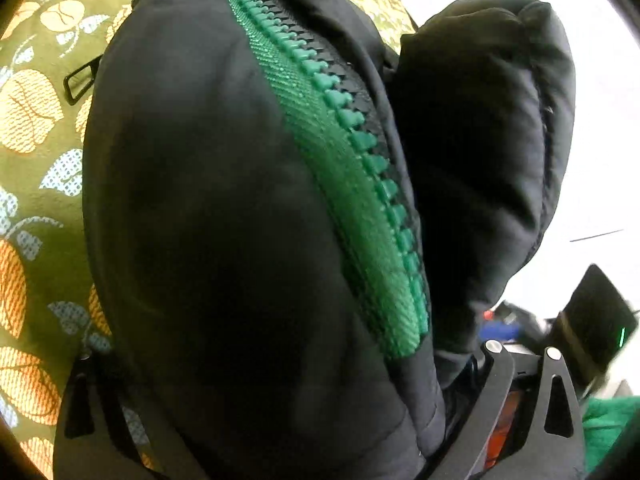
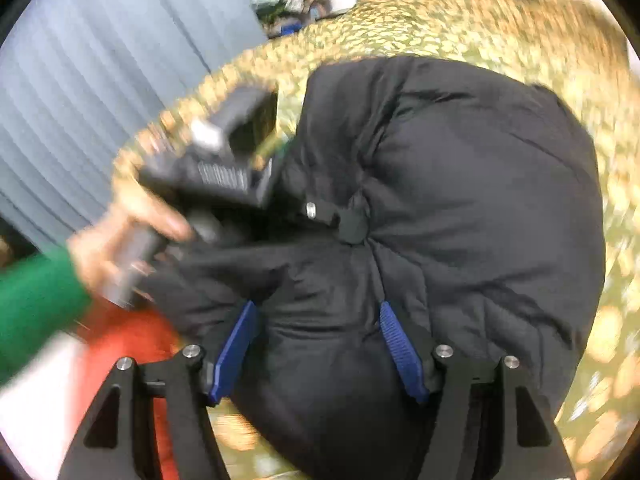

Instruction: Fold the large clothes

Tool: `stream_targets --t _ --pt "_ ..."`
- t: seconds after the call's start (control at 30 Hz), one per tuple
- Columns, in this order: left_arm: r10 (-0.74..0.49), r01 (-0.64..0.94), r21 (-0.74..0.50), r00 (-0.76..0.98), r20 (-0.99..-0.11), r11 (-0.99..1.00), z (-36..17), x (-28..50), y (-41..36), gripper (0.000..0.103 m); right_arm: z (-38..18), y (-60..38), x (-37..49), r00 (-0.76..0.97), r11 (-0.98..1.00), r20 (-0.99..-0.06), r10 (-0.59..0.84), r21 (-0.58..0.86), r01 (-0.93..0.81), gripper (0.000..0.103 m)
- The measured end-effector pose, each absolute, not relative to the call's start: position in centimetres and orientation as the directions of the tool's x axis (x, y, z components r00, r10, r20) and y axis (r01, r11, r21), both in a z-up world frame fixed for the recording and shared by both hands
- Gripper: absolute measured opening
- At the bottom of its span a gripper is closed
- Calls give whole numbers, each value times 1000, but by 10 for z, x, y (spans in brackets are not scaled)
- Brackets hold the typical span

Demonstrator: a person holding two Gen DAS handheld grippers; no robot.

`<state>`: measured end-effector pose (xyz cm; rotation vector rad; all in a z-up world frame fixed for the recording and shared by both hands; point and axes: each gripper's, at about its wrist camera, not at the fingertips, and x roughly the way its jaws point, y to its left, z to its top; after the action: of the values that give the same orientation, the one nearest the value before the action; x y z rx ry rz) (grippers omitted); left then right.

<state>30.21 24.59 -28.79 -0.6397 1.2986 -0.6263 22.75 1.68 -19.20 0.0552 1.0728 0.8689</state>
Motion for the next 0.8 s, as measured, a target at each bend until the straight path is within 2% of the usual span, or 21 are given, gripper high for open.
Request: stream_targets --t 0.07,0.13,0.2,0.3,0.43,0.5,0.6,0.67,0.7,0.8 --pt "-730 63 -732 165 -663 679 -287 303 245 98 -178 -27 236 241 669 -655 716 545 -505 70" --pt "-729 63 -730 166 -665 680 -286 309 246 98 -176 -72 243 327 695 -617 716 583 -421 84" --pt "-728 63 -730 166 -665 681 -287 310 246 98 -194 -119 251 395 743 -631 668 594 -308 85" --pt "-727 60 -729 171 -665 681 -288 311 246 99 -239 -155 260 346 719 -641 685 672 -180 86" --pt "-725 56 -728 171 -667 683 -293 294 248 99 -263 -141 260 271 564 -507 818 801 -202 86" --pt "-727 48 -731 170 -665 681 -296 295 236 99 -276 -124 268 233 560 -515 825 801 -212 87" --pt "-731 36 -738 179 -659 674 -297 303 231 98 -301 -111 282 194 512 -480 856 839 -184 102" --pt "-727 39 -735 192 -659 677 -295 302 229 91 -303 -107 288 182 501 -472 863 845 -188 100" --pt "-731 36 -741 204 -651 670 -293 301 229 85 -297 -101 288 178 508 -478 860 834 -215 83" --pt "-736 43 -750 235 -635 661 -278 296 229 73 -271 -91 286 175 531 -502 847 796 -291 72"
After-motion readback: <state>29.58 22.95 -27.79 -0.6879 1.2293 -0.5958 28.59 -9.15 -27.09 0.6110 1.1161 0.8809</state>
